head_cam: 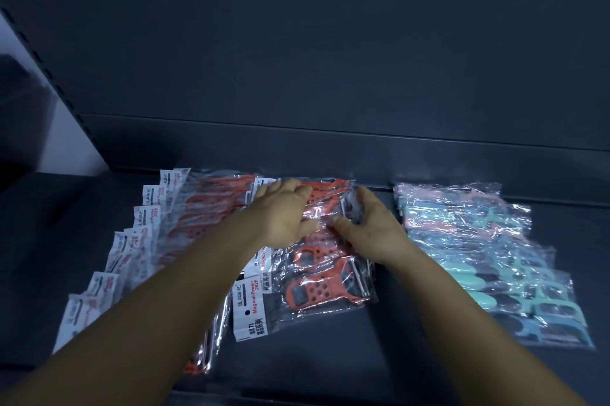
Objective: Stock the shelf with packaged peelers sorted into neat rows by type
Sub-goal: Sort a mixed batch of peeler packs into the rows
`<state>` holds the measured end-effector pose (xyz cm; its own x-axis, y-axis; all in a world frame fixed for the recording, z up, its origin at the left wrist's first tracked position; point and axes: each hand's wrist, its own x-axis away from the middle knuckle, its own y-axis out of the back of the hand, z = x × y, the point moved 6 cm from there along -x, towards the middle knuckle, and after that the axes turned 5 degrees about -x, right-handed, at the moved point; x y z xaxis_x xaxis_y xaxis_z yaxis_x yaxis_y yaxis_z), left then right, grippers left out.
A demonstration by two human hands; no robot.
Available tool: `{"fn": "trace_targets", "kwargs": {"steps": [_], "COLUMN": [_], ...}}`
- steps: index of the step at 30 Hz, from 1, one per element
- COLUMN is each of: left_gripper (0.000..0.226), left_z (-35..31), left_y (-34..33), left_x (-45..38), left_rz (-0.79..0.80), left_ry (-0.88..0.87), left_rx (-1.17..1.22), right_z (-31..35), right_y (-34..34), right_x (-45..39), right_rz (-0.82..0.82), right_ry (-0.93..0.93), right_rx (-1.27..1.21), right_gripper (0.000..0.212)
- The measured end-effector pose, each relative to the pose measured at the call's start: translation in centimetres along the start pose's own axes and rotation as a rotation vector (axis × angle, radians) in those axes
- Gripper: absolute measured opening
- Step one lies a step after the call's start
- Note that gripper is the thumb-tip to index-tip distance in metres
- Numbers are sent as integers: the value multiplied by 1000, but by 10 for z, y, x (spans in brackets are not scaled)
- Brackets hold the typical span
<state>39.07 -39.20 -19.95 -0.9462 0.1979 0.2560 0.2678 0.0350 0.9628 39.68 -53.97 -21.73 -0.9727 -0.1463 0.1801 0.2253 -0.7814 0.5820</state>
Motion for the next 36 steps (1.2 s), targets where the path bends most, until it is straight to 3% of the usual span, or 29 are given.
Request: {"fn": "trace_targets", "kwargs": {"steps": [4,7,11,14,18,22,29,33,36], "left_gripper": [72,81,94,84,73,67,64,65,64], "left_z": [-12,-24,-37,-41,-42,-50,-55,-55,-56], "left_y": [10,-1,-20,-28,-36,-38,-42,-40,-40], "left_x": [26,53,77,83,87,95,98,99,100], "left_rz": [-68,17,67,-20,-69,-145,-171,-194,-213], "left_ry": [-82,-138,-145,-140,-131,-150,-108,-81,-64], "left_rx": [85,77,-42,-111,-149,-179,-152,-143,-138], "right_z": [-2,-9,-20,-25,-25,-19,-21,-13,4], "right_y": [9,10,3,0,1,2,0,5,3], "right_x": [17,39,63,72,83,89,78,52,35], "right_rz": [-25,-19,36,27,-8,-84,-151,-155,-72], "right_ry": [35,42,-11,-33,-36,4,48,107,220], "right_rx": [100,225,204,198,195,163,99,145,263], "right_gripper": [46,35,47,53,33,27,29,47,59]}}
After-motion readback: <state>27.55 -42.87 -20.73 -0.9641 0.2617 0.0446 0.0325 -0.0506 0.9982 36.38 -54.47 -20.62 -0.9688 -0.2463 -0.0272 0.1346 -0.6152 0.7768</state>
